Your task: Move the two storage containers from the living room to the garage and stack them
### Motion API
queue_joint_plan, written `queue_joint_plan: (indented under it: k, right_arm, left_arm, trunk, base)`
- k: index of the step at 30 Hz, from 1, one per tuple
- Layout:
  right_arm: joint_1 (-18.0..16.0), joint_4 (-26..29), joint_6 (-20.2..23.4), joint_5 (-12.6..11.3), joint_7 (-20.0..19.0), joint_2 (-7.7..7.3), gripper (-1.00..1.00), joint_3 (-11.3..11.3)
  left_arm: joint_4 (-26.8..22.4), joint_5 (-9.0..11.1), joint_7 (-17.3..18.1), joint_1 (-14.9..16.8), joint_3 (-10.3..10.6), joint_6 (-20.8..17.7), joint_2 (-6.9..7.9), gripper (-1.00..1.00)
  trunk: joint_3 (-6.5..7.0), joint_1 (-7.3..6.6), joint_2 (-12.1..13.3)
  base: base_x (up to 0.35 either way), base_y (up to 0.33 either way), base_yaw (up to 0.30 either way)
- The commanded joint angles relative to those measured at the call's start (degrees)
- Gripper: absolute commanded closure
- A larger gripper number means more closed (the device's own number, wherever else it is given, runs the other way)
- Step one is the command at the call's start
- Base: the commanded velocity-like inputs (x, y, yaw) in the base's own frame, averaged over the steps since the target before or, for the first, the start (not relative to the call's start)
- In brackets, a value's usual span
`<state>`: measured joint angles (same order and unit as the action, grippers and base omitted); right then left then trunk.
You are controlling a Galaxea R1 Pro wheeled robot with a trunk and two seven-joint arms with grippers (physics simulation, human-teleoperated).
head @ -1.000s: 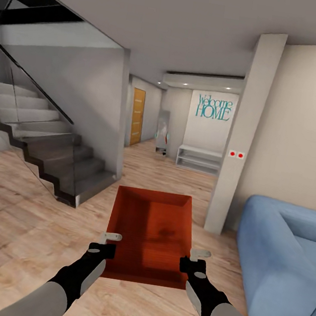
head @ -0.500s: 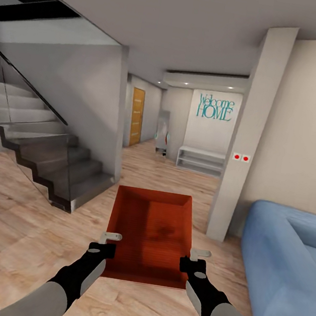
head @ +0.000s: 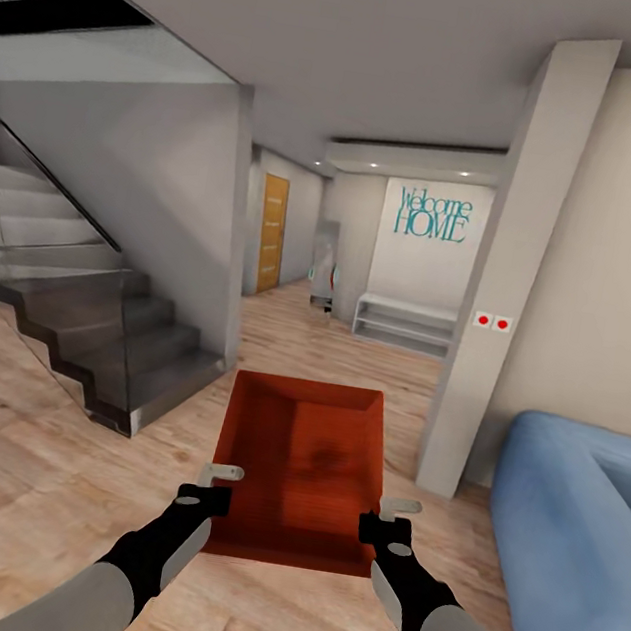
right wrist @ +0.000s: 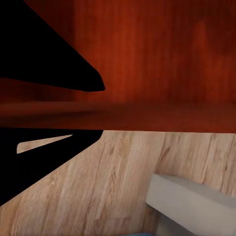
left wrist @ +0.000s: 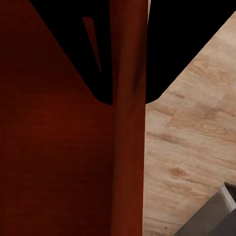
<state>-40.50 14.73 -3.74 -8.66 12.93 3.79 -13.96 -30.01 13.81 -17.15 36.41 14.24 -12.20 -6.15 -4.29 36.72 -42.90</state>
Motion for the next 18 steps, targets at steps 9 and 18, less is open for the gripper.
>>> queue_joint_plan:
  k: [9, 18]
  right_arm:
    - [-0.02, -0.14, -0.18, -0.83, 0.08, 1.06, 1.00, 1.13]
    - [-0.02, -0.14, -0.16, -0.82, 0.08, 1.09, 1.00, 1.04]
  left_arm:
    - [-1.10, 2.66, -1.39, 0.07, -0.71, 1.92, 0.00, 1.00]
    - [-1.10, 2.68, -1.39, 0.10, -0.71, 1.92, 0.00, 1.00]
  trunk:
    - [-0.10, 0.05, -0.08]
    - [-0.10, 0.05, -0.08]
  base:
    - [0.323, 0.000, 0.000]
    - [0.323, 0.000, 0.000]
